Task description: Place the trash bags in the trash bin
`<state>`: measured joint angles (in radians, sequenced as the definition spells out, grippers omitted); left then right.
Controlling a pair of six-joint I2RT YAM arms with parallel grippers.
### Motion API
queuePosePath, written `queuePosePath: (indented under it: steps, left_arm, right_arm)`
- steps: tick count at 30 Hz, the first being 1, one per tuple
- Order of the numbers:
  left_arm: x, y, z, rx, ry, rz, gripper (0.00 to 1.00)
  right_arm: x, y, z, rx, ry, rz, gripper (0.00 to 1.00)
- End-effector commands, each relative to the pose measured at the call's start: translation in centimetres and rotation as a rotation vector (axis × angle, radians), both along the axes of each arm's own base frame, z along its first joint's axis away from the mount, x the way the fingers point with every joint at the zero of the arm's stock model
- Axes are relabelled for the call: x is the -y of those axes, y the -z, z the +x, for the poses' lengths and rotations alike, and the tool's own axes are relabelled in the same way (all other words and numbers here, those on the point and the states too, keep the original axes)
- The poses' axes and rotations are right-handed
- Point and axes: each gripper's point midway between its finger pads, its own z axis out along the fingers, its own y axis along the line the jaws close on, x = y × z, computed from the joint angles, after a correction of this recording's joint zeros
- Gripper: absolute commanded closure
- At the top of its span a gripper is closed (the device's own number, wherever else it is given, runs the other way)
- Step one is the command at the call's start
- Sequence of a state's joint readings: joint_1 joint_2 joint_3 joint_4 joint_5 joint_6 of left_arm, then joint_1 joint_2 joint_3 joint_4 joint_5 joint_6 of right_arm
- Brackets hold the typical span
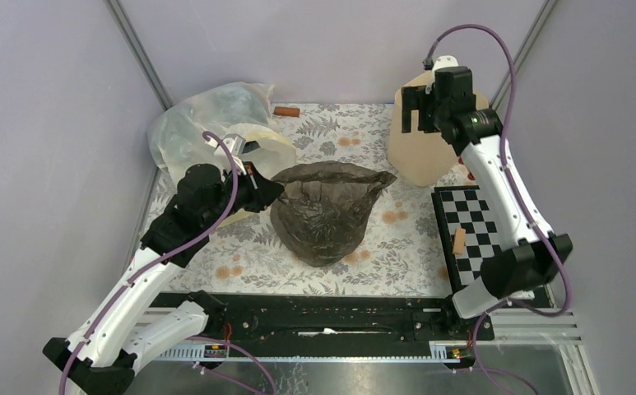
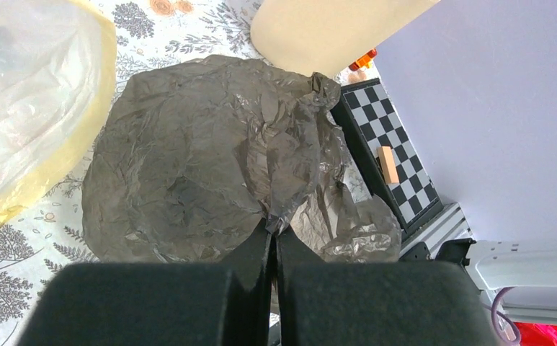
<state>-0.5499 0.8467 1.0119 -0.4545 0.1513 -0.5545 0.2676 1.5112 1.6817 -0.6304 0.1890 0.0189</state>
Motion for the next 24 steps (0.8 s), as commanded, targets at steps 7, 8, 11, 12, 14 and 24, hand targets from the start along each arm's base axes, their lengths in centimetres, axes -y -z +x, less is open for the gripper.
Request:
queuePosePath:
  steps: [7,8,11,12,14,24]
  left_arm:
    - [0.6,0.0,-0.4,-0.008,0.021,-0.066,1.00]
    - [0.6,0.1,-0.5,-0.009,0.021,-0.066,1.00]
    - [0.4,-0.3,-0.8,-0.016,0.014,-0.078,1.00]
    - [0.4,-0.7,-1.0,-0.019,0.016,-0.088,1.00]
    - [0.5,-1.5,-1.6,-0.016,0.031,-0.116,1.00]
    - [0.0,-2.8,-3.9,-0.036,0.063,-0.146,1.00]
  right_arm:
    - [-1.9,4.0,4.2,-0.202,-0.114,-0.026,0.23]
    - [-2.1,4.3,4.1,-0.212,-0.121,-0.017,0.25]
    - [-2.3,4.8,3.8,-0.227,-0.111,0.008,0.37]
    - [-2.5,4.9,3.6,-0.232,-0.111,0.017,0.44]
    - [-3.0,4.6,3.3,-0.236,-0.125,0.048,0.63]
    - [-8.2,2.5,0.6,-0.234,-0.243,0.181,1.00]
